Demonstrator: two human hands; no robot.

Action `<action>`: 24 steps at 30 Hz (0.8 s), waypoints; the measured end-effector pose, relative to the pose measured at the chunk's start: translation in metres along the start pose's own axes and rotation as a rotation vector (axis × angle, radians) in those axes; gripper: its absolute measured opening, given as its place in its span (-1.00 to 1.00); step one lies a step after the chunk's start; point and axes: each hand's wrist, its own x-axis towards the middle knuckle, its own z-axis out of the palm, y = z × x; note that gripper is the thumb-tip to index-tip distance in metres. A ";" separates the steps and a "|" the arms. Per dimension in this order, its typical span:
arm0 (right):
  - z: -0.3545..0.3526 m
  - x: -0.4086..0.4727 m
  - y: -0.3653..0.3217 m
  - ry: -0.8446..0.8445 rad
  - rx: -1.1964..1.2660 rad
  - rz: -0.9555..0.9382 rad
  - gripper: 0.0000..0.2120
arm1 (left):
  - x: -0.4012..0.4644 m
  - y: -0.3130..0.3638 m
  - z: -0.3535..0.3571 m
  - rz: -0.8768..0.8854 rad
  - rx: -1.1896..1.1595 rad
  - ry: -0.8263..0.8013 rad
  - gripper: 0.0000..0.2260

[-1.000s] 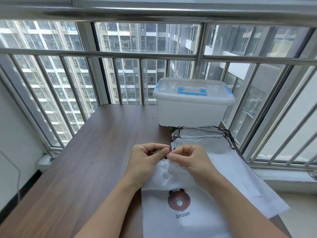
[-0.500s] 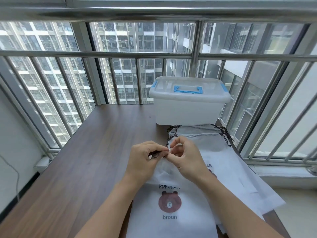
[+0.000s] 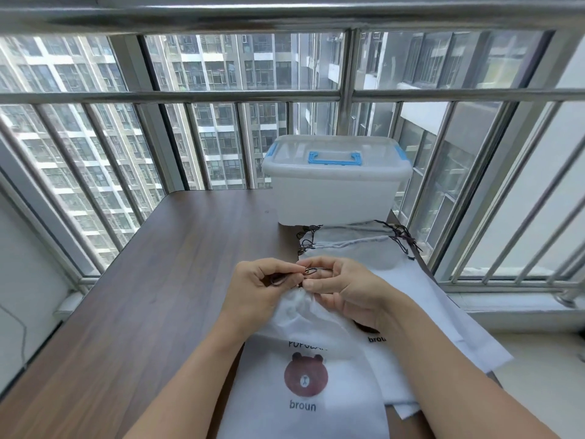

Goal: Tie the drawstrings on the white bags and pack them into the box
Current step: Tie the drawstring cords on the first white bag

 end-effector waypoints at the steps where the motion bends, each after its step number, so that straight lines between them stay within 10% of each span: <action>1: -0.001 -0.001 -0.001 -0.009 0.028 0.011 -0.62 | -0.001 0.001 0.001 -0.004 -0.019 -0.001 -0.88; 6: -0.005 -0.003 -0.008 -0.039 0.084 0.026 -0.63 | -0.002 0.004 0.000 -0.051 -0.102 0.035 -0.84; 14: -0.004 -0.009 -0.015 0.094 -0.564 -0.190 -0.69 | 0.001 0.002 -0.001 -0.141 -0.083 0.034 -0.86; 24: -0.004 -0.010 -0.012 0.108 -0.461 -0.146 -0.87 | 0.002 0.003 0.001 -0.144 -0.066 -0.012 -0.90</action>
